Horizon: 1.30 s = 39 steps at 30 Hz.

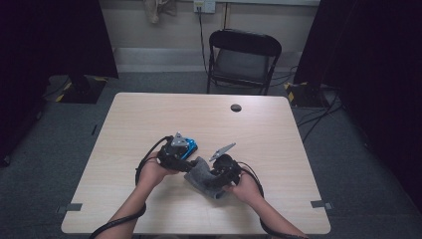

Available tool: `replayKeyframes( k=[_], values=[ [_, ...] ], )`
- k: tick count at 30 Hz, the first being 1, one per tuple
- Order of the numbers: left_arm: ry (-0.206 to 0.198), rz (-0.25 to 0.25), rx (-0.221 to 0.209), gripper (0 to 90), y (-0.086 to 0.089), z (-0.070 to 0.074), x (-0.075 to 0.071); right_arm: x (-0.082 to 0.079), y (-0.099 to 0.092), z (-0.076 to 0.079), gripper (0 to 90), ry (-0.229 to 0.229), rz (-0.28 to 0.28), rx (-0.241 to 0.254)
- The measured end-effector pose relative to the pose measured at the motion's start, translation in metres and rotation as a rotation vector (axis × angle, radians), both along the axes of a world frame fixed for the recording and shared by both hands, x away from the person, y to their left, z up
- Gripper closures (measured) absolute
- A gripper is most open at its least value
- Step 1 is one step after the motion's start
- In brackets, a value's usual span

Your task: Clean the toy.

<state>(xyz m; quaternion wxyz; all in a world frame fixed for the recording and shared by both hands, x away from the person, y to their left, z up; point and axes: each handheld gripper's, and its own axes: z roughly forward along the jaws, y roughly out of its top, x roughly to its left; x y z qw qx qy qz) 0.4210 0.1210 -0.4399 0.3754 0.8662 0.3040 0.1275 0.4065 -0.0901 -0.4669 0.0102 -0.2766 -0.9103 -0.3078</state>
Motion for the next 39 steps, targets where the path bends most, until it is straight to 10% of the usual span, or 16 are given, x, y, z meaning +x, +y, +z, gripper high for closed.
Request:
replayKeyframes(
  k=[15, 32, 39],
  values=[
    [0.028, -0.251, -0.010, 26.6, -0.039, -0.011, -0.015, 0.013, -0.048, 0.013, 32.3, -0.035, -0.103, 0.027],
    [0.064, -0.235, 0.070, 33.3, -0.060, -0.044, -0.022, 0.030, -0.059, 0.012, 31.8, -0.046, -0.172, 0.037],
    [0.090, -0.174, 0.068, 67.6, -0.061, -0.040, -0.024, 0.035, -0.058, 0.020, 31.9, -0.054, -0.189, 0.053]
  ],
)
